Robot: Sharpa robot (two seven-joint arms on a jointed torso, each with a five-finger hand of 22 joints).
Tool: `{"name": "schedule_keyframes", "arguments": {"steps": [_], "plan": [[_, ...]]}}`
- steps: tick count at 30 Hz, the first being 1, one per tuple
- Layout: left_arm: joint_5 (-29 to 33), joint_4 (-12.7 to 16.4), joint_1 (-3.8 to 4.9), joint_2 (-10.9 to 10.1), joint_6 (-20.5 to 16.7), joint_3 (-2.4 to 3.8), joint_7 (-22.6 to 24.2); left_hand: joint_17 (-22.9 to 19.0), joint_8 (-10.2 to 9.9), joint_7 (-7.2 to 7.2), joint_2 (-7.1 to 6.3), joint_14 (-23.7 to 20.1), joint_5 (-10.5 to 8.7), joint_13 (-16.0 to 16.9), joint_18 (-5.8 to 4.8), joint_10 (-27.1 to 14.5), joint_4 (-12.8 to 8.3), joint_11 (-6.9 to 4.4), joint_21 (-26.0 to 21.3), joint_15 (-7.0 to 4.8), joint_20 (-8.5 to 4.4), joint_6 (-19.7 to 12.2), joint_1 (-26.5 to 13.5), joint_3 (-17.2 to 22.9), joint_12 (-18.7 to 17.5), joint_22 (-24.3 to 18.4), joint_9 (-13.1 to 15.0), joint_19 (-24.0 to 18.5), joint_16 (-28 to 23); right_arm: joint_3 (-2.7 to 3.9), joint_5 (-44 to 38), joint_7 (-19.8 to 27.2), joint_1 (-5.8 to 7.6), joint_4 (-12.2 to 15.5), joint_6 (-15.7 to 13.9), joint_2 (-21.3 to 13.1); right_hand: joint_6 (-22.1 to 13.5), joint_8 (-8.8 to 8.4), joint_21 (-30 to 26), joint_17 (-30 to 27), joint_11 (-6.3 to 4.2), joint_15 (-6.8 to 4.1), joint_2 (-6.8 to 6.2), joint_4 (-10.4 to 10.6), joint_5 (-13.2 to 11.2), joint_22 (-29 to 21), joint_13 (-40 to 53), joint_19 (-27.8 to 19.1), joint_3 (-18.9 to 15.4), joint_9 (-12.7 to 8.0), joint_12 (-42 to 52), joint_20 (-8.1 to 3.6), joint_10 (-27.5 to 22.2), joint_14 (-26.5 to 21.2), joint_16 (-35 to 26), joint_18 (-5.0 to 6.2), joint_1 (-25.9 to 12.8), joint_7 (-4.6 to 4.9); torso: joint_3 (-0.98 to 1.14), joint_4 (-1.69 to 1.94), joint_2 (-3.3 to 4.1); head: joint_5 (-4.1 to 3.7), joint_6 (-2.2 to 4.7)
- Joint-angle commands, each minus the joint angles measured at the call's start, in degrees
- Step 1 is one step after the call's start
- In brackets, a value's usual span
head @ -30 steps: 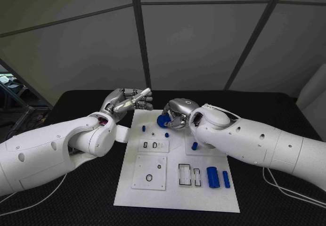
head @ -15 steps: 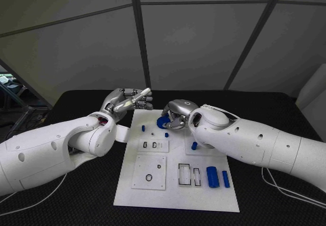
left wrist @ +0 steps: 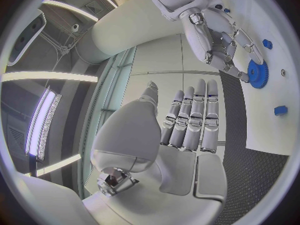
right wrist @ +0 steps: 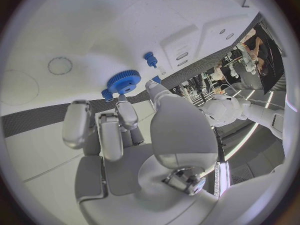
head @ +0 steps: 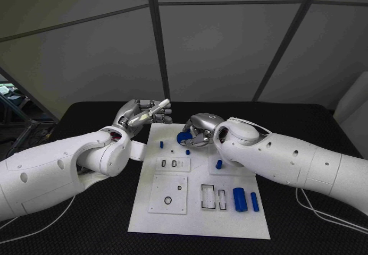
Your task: Assemble the parts on the task board
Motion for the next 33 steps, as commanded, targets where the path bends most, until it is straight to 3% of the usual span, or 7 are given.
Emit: {"name": "schedule_keyframes", "arguments": {"steps": [1,8,13,18,25,29,33], "plan": [[-0.17,-0.01,0.09,0.02,0.59,0.03,0.08,0.05,-0.30,0.24,0.47,-0.45,-0.08,0.06,-0.79,0.01,-0.33,0.20,-0.20,-0.14,-0.01,0.26,-0.30,-0.13,-0.20,-0.08,-0.07,-0.30,-0.21,-0.11,0.88,0.18,-0.04,0.18,-1.42,-0.53,0.49,-0.21,0.34,8.75,0.18,0.53,0.33,0.23,1.17,0.45,0.72,0.24,0.09,0.08,0.92,0.49,0.49,4.59,0.56,-1.23,-0.13,-0.12,0.01,0.05,0.01,-0.02,0.06],[-0.17,-0.21,0.08,-0.10,0.65,0.03,0.07,0.05,-0.30,0.24,0.47,-0.45,-0.08,0.06,-0.79,0.01,-0.33,0.20,-0.20,-0.14,-0.01,0.26,-0.30,-0.13,-0.20,-0.08,-0.07,-0.30,-0.21,-0.09,4.07,5.24,-0.06,2.08,-11.00,-2.80,0.36,-0.66,0.72,9.64,0.13,0.49,0.39,-1.46,2.14,1.09,1.37,0.62,0.77,0.01,1.45,0.44,0.79,4.77,0.95,-1.35,2.85,-0.11,0.04,-0.12,-0.10,0.05,0.27],[-0.17,-0.42,0.08,-0.16,0.74,0.03,0.01,0.06,-0.33,0.24,0.49,-0.52,-0.09,0.07,-0.79,0.02,-0.35,0.21,-0.20,-0.13,0.00,0.27,-0.29,-0.13,-0.22,-0.09,-0.07,-0.34,-0.21,-0.07,8.15,9.48,-0.06,4.08,-14.45,-5.43,0.09,-1.04,0.66,9.55,0.19,0.54,0.66,-2.26,2.35,0.99,1.41,0.53,1.25,-0.04,1.41,0.47,0.71,4.73,0.91,-1.32,4.25,-0.02,0.09,-0.10,-0.13,-0.12,0.61],[-0.17,-0.62,0.08,-0.23,0.78,0.02,-0.01,0.06,-0.33,0.24,0.49,-0.52,-0.09,0.07,-0.79,0.02,-0.35,0.21,-0.20,-0.13,0.00,0.27,-0.29,-0.13,-0.22,-0.09,-0.07,-0.34,-0.21,-0.01,14.29,11.70,-0.03,7.85,-12.75,-10.82,1.46,-0.62,0.07,8.31,-0.04,0.39,0.82,-3.64,1.47,0.00,1.37,-0.15,1.90,0.22,1.29,0.40,0.67,4.42,0.32,-1.10,6.34,-0.27,0.04,-0.19,-0.20,-0.50,1.01],[-0.17,-0.95,0.07,-0.33,0.77,0.01,-0.01,0.07,-0.34,0.24,0.49,-0.55,-0.09,0.07,-0.79,0.03,-0.37,0.21,-0.21,-0.12,0.01,0.28,-0.29,-0.14,-0.22,-0.09,-0.07,-0.36,-0.21,0.32,24.64,15.56,0.01,12.53,-7.27,-20.16,3.41,-0.07,-2.40,5.16,-0.47,-0.04,0.62,-5.97,-0.22,-4.02,0.79,-2.80,2.71,0.31,0.57,0.01,0.25,3.61,-1.33,-0.29,9.64,-0.68,0.25,-0.95,-0.66,-0.43,1.16],[-0.17,-1.28,0.06,-0.22,0.83,0.00,0.05,0.07,-0.34,0.21,0.47,-0.64,-0.09,0.08,-0.79,0.07,-0.41,0.19,-0.23,-0.11,0.02,0.32,-0.26,-0.15,-0.21,-0.11,-0.06,-0.41,-0.23,0.39,27.46,17.13,0.02,13.38,-5.95,-24.42,3.46,-0.20,-2.85,4.60,-0.49,-0.07,0.18,-6.51,-0.23,-4.67,0.33,-3.24,2.61,0.23,0.09,-0.03,-0.11,3.47,-1.67,-0.17,10.21,-0.68,0.41,-1.32,-0.92,-0.73,1.19],[-0.17,-1.50,0.05,-0.09,0.90,-0.01,0.12,0.06,-0.36,0.15,0.46,-0.92,-0.08,0.11,-0.81,0.19,-0.50,0.16,-0.32,-0.07,0.07,0.42,-0.22,-0.18,-0.21,-0.16,-0.04,-0.63,-0.32,0.40,28.49,17.90,0.01,12.53,-5.59,-26.75,3.23,-0.44,-3.06,4.46,-0.46,-0.07,-0.23,-6.78,0.02,-4.92,-0.03,-3.40,2.36,0.12,-0.29,-0.05,-0.38,3.45,-1.80,-0.13,10.42,-0.65,0.61,-1.36,-0.98,-1.21,1.31]]}}
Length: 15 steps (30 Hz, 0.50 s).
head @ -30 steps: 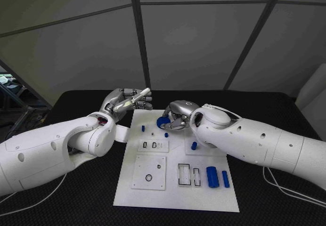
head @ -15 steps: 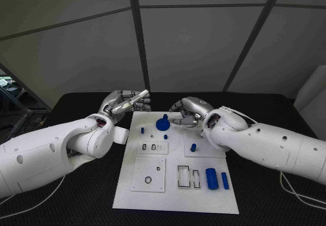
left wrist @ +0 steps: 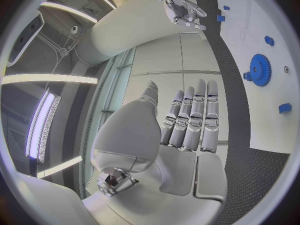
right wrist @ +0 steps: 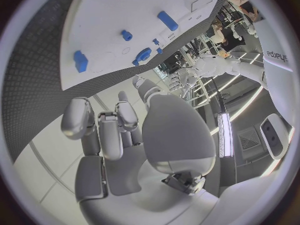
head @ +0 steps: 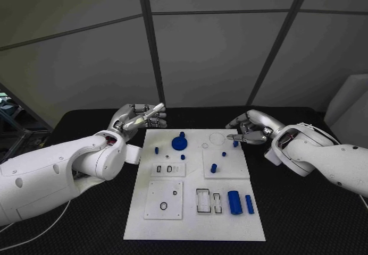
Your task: Assemble the parts on the task board
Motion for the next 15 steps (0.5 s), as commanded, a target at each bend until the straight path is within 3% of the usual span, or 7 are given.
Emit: {"name": "schedule_keyframes", "arguments": {"steps": [1,6,7,15], "plan": [[-0.17,-0.13,0.05,0.12,0.84,0.01,0.21,0.06,-0.37,0.13,0.46,-0.60,-0.08,0.07,-0.81,0.22,-0.36,0.16,-0.36,-0.06,-0.12,0.45,-0.21,-0.03,-0.21,-0.08,-0.04,-0.50,-0.36,0.03,4.92,3.56,0.08,-1.13,2.36,-0.93,-0.14,-0.41,-0.33,4.36,0.06,-0.25,-0.33,-0.34,0.11,-0.20,-0.32,-0.40,-0.20,-0.13,-0.46,-0.03,-0.59,3.63,-0.43,0.80,0.63,0.12,0.21,-0.19,-0.07,-0.44,0.07],[-0.17,-0.32,-0.01,0.22,0.93,0.00,0.23,0.05,-0.39,0.11,0.49,-0.82,-0.09,0.09,-0.83,0.28,-0.42,0.15,-0.49,-0.03,-0.07,0.51,-0.18,-0.04,-0.22,-0.15,-0.03,-0.76,-0.44,0.02,4.78,4.08,0.03,-3.47,2.58,-1.65,-0.78,-0.87,-0.58,4.28,0.17,-0.18,-0.68,-0.50,0.52,-0.53,-0.78,-0.58,-0.62,-0.27,-0.95,0.00,-0.97,3.63,-0.53,0.85,0.74,0.24,0.25,-0.15,-0.03,-0.60,0.01],[-0.17,-0.35,-0.02,0.23,0.94,0.00,0.23,0.05,-0.39,0.11,0.49,-0.82,-0.09,0.09,-0.83,0.28,-0.42,0.15,-0.49,-0.02,-0.07,0.51,-0.18,-0.04,-0.22,-0.15,-0.03,-0.76,-0.44,0.01,4.75,4.15,0.02,-3.70,2.65,-1.70,-0.87,-0.94,-0.64,4.26,0.19,-0.16,-0.73,-0.49,0.58,-0.62,-0.84,-0.63,-0.71,-0.28,-1.02,0.01,-1.03,3.63,-0.55,0.87,0.72,0.26,0.11,-0.14,-0.05,-0.61,0.00],[-0.17,-0.56,-0.08,0.23,1.00,0.00,0.27,0.04,-0.39,0.11,0.49,-0.86,-0.09,0.09,-0.83,0.29,-0.43,0.15,-0.52,-0.02,-0.07,0.52,-0.18,-0.04,-0.22,-0.16,-0.03,-0.80,-0.46,-0.01,4.10,4.08,-0.36,-4.58,3.56,-1.87,-1.08,-1.13,-0.72,4.42,0.26,-0.10,-0.97,-0.30,1.11,-0.66,-0.86,-0.63,-1.34,-0.28,-1.07,0.07,-1.06,3.68,-0.52,0.87,0.37,0.31,0.02,-0.20,-0.10,-0.71,-0.23]]}}
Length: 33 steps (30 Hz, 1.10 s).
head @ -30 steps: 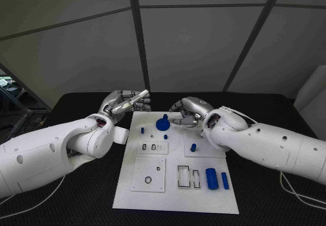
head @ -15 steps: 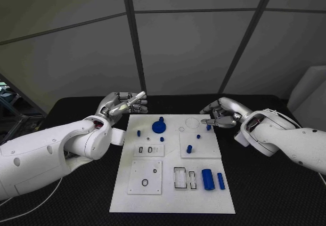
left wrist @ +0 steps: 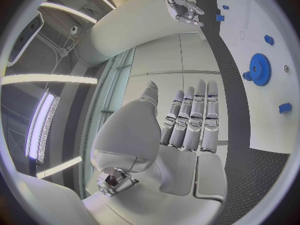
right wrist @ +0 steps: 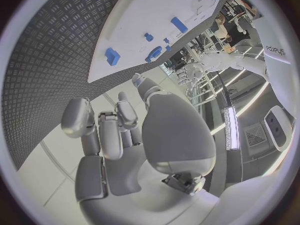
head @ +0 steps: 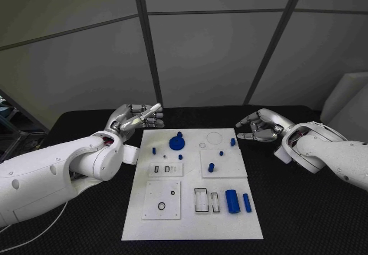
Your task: Assemble the parts on the task board
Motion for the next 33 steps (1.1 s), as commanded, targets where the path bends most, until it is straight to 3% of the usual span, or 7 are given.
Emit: {"name": "schedule_keyframes", "arguments": {"steps": [1,12,19,33], "plan": [[-0.17,-0.04,0.03,0.04,0.86,0.02,0.27,0.05,-0.39,-0.09,0.49,-0.44,-0.09,0.09,-0.83,0.29,-0.43,0.15,-0.08,-0.03,-0.06,0.31,-0.18,-0.04,-0.22,-0.07,-0.03,-0.38,-0.24,0.02,0.18,1.06,-0.21,-0.37,1.52,0.09,-0.46,-0.29,-0.19,4.42,-0.02,-0.10,-0.43,-0.07,0.17,-0.02,0.04,-0.21,-0.31,-0.06,-0.19,0.07,-0.37,3.68,-0.24,0.86,-0.17,0.09,-0.13,-0.02,-0.08,-0.06,-0.10],[-0.17,0.08,0.02,-0.12,0.89,0.03,0.31,0.05,-0.40,-0.09,0.50,-0.49,-0.09,0.10,-0.83,0.30,-0.45,0.16,-0.11,-0.03,-0.05,0.33,-0.17,-0.04,-0.23,-0.09,-0.03,-0.44,-0.25,0.01,-2.20,0.70,-1.46,-2.66,2.35,1.97,-0.87,-0.56,-0.28,4.47,0.00,-0.07,-0.57,-0.46,0.02,-0.09,-0.08,-0.21,-0.74,-0.07,-0.31,0.11,-0.48,3.72,-0.26,0.87,0.46,0.13,-0.14,0.19,-0.05,-0.17,-0.43],[-0.17,0.03,0.02,-0.20,0.88,0.03,0.31,0.05,-0.40,-0.09,0.50,-0.49,-0.09,0.10,-0.83,0.30,-0.45,0.16,-0.11,-0.03,-0.05,0.33,-0.17,-0.04,-0.23,-0.09,-0.03,-0.44,-0.25,0.01,-3.14,0.33,-1.76,-3.33,2.73,2.63,-0.72,-0.50,-0.26,4.63,-0.01,-0.08,-0.40,-0.61,-0.05,-0.03,0.04,-0.15,-0.74,-0.01,-0.20,0.11,-0.38,3.76,-0.20,0.86,0.78,0.11,-0.11,-0.07,-0.03,0.10,-0.31],[-0.17,-0.10,0.02,0.02,0.91,0.03,0.31,0.05,-0.40,-0.09,0.50,-0.49,-0.09,0.10,-0.83,0.30,-0.45,0.16,-0.11,-0.03,-0.05,0.33,-0.17,-0.04,-0.23,-0.09,-0.03,-0.44,-0.25,0.00,-4.62,-0.36,-2.37,-4.87,3.63,4.06,0.51,0.09,-0.12,4.91,-0.16,-0.18,0.39,-0.82,-0.15,0.27,0.46,0.11,-0.73,0.23,0.21,0.05,0.01,3.85,-0.10,0.81,1.35,-0.05,-0.09,0.04,-0.02,0.05,-0.64]]}}
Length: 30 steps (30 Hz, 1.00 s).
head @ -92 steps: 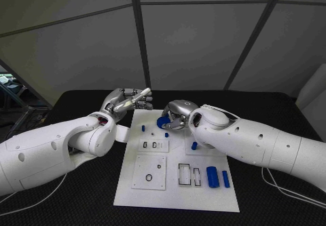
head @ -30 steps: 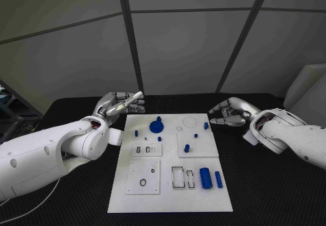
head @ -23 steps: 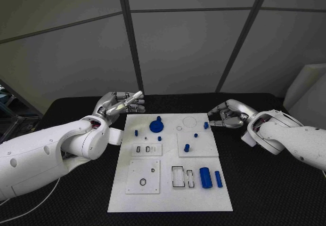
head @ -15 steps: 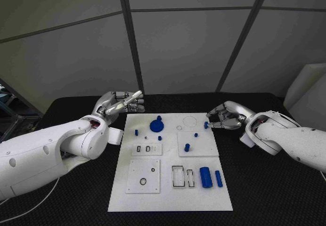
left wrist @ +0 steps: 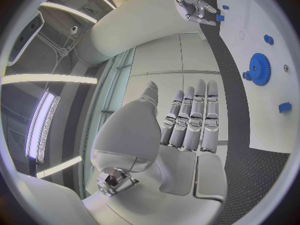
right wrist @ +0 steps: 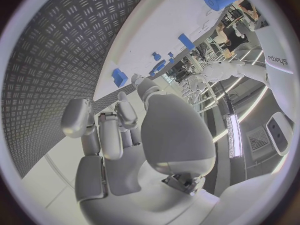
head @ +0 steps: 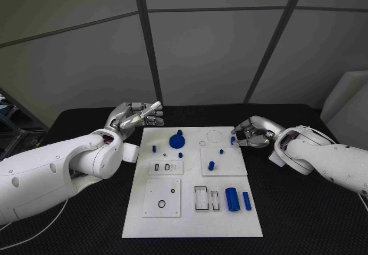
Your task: Assemble the parts on the task board
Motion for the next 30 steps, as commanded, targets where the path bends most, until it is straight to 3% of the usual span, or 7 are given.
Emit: {"name": "schedule_keyframes", "arguments": {"steps": [1,23,30], "plan": [[-0.17,-0.03,0.04,0.04,0.72,0.01,0.31,0.06,-0.18,-0.09,0.50,-0.48,-0.09,0.06,-0.83,0.30,-0.45,0.16,-0.11,-0.03,-0.05,0.33,-0.17,-0.04,-0.23,-0.06,-0.03,-0.45,-0.26,0.02,-1.08,-0.30,-0.01,-0.36,0.94,0.17,0.53,0.34,-0.12,4.92,-0.17,-0.18,0.16,-0.20,-0.16,0.10,0.12,0.12,-0.09,0.10,0.21,0.05,0.01,3.85,-0.10,0.80,0.56,-0.05,0.01,0.00,-0.01,0.03,0.00],[-0.17,-0.08,0.04,0.10,0.76,0.01,0.30,0.06,-0.21,-0.09,0.53,-0.56,-0.09,0.07,-0.82,0.32,-0.51,0.16,-0.17,-0.02,-0.02,0.35,-0.12,-0.04,-0.26,-0.10,-0.03,-0.58,-0.29,0.02,-1.87,-0.83,-0.60,-1.87,0.91,1.32,1.98,1.02,0.19,5.29,-0.36,-0.36,1.17,-0.13,-0.27,0.68,0.59,0.57,0.12,0.26,0.67,-0.11,0.47,3.96,0.05,0.68,0.69,-0.24,0.01,-0.01,-0.03,0.22,-0.05],[-0.17,-0.13,0.04,0.14,0.81,0.01,0.27,0.06,-0.21,-0.09,0.53,-0.56,-0.09,0.07,-0.82,0.32,-0.51,0.16,-0.17,-0.02,-0.02,0.35,-0.12,-0.04,-0.26,-0.10,-0.03,-0.58,-0.29,0.02,-1.87,-1.00,-0.61,-2.15,0.44,1.66,4.33,2.25,0.50,5.48,-0.83,-0.69,1.99,0.32,-0.34,1.24,0.99,0.99,0.17,0.58,1.08,-0.36,0.90,4.03,0.11,0.58,0.24,-0.83,0.02,-0.03,-0.02,0.26,-0.07]]}}
